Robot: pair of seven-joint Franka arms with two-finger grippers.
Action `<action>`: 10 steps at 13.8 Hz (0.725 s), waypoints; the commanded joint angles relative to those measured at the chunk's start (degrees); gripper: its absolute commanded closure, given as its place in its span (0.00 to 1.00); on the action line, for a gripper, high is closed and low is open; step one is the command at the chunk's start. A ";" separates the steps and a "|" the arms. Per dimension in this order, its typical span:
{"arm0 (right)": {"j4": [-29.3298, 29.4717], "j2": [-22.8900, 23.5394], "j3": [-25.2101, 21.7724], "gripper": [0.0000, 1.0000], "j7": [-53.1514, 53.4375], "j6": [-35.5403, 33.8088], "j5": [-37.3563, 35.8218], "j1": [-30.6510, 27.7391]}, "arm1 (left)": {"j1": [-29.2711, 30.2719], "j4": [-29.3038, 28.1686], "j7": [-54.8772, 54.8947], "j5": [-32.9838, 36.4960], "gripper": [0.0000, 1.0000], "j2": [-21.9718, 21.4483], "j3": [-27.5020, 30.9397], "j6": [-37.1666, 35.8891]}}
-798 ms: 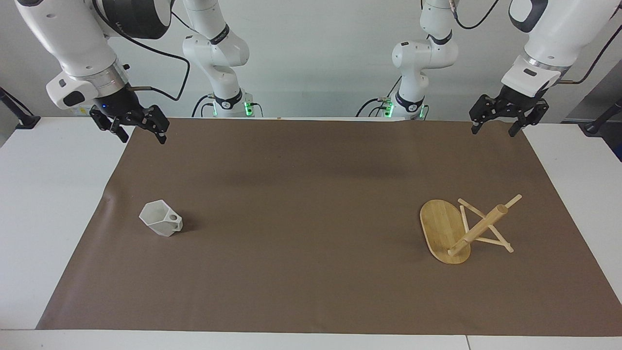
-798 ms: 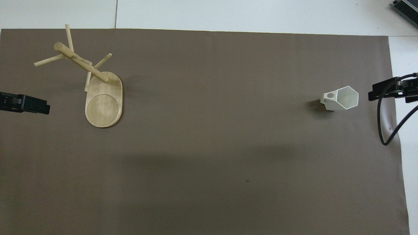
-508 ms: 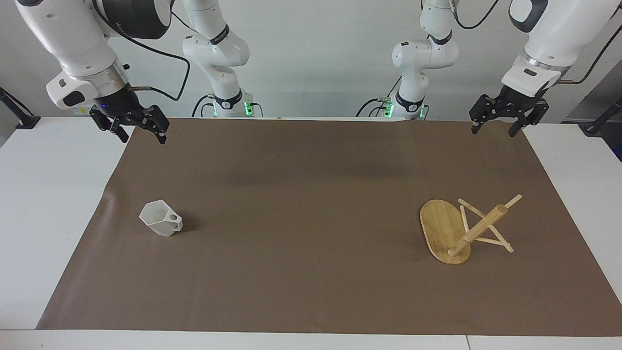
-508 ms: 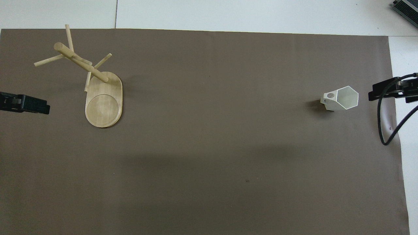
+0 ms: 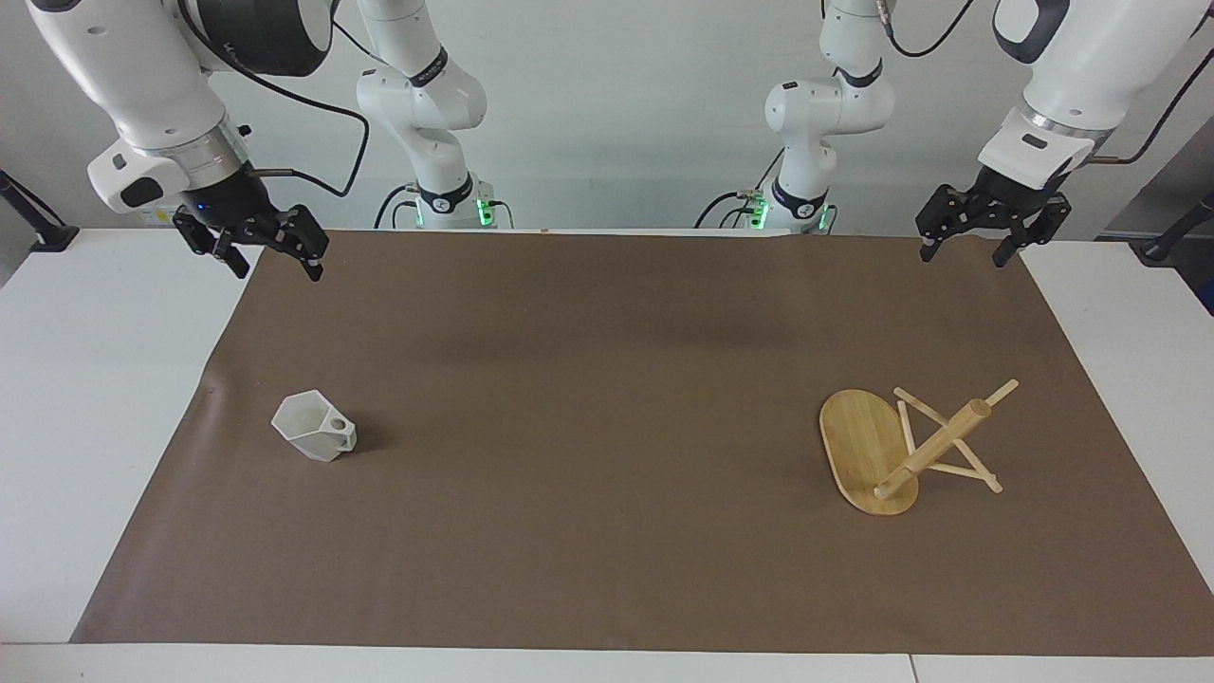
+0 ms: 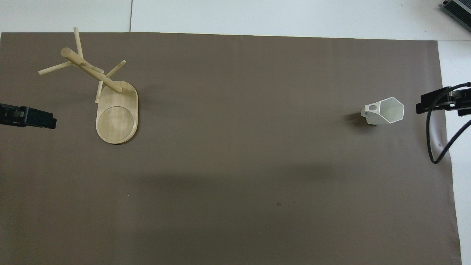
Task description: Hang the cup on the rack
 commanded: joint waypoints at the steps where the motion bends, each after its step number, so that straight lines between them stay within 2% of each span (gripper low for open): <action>1: -1.00 -1.01 0.34 0.00 -0.95 0.06 -1.10 -0.40 | -0.35 -1.70 -0.49 -0.54 0.00 -1.49 0.47 0.42; 10: -2.14 -1.71 0.25 0.00 -2.53 0.41 -1.10 -0.93 | -0.35 -1.70 -0.49 -0.54 0.00 -1.49 0.47 0.42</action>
